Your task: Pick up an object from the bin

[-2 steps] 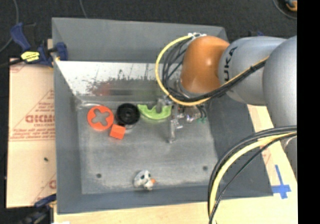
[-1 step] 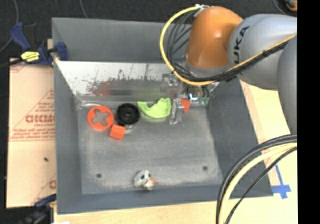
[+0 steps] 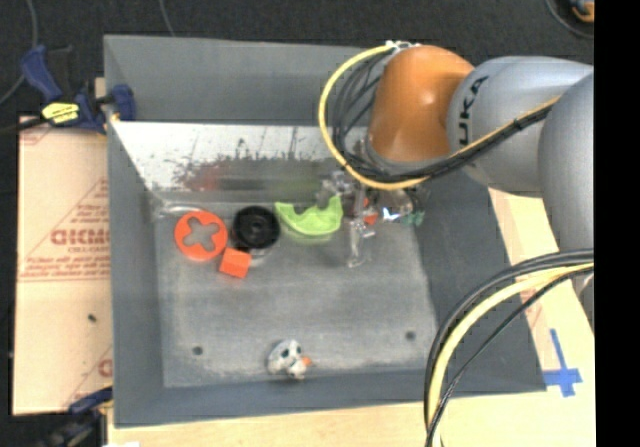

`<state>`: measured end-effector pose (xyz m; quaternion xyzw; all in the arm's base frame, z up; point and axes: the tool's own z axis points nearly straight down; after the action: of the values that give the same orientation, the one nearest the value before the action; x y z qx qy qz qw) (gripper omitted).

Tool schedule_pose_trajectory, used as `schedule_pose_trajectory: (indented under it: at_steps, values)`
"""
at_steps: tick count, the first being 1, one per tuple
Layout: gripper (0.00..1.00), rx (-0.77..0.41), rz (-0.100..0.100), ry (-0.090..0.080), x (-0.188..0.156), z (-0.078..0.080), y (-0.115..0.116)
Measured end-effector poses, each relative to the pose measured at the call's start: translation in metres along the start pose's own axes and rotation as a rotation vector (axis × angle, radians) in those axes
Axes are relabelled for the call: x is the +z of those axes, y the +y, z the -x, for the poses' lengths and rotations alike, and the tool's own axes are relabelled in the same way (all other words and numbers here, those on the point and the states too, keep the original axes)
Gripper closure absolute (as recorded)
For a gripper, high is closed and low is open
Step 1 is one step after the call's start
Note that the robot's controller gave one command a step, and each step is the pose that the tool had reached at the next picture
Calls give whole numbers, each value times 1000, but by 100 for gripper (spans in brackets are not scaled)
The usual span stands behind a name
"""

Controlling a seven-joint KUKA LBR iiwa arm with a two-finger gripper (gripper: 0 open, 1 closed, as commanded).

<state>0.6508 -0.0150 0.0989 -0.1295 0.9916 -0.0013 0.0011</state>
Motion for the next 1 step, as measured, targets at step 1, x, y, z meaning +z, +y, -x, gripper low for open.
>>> schedule_pose_trajectory:
  at_steps: [1]
  values:
    - [0,225,2,-25,26,7,115]
